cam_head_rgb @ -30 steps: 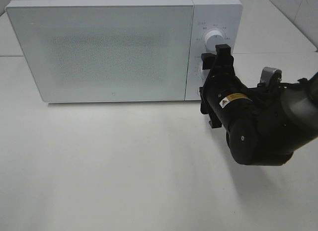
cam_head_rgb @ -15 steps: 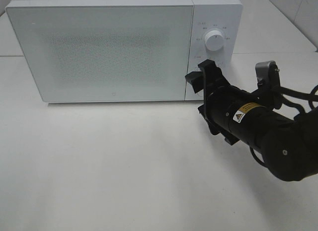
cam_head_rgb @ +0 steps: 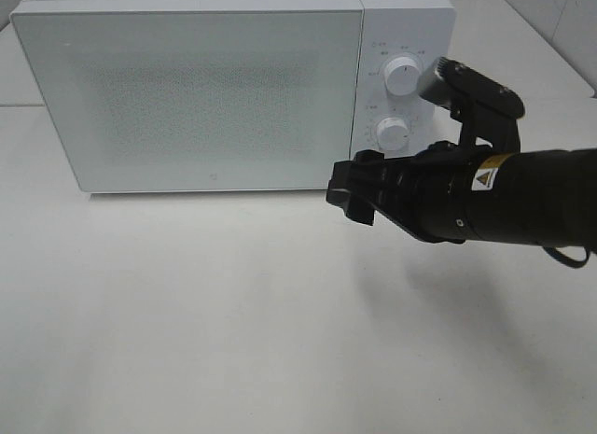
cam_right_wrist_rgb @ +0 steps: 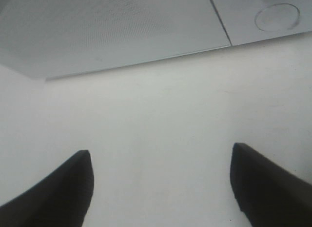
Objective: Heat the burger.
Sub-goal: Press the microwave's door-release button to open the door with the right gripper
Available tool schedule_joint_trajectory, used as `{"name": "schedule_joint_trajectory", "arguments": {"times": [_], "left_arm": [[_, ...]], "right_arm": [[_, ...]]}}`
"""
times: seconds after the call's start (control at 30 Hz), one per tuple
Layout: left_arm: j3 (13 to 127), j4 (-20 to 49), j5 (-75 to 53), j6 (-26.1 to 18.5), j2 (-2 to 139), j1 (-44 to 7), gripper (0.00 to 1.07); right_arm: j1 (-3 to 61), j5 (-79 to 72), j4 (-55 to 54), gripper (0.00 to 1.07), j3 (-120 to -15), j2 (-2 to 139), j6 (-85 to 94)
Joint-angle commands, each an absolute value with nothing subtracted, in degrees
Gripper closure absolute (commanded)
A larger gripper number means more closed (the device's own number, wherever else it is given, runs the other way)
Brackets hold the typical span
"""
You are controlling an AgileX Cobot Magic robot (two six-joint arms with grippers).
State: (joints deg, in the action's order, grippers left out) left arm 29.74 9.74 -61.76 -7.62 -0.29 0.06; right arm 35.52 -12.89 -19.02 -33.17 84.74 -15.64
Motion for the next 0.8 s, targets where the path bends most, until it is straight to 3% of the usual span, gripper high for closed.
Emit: {"name": "schedule_joint_trajectory", "arguments": {"times": [0.03,0.4,0.8], "left_arm": [[29.6,9.9,-61.4,-7.5,-1.3,0.2,0.06],[29.6,9.9,-61.4,-7.5,-1.3,0.2,0.06],[29.6,9.9,-61.4,-7.5,-1.3,0.2,0.06]], "right_arm": [[35.3,-5.0,-18.0,0.31,-35.9,83.0,-7.8],[35.4,26.9,-2.4,0.31,-45.4,74.3,-4.0],[35.4,39.2,-1.8,0.31,-45.4,61.2,-4.0]]}}
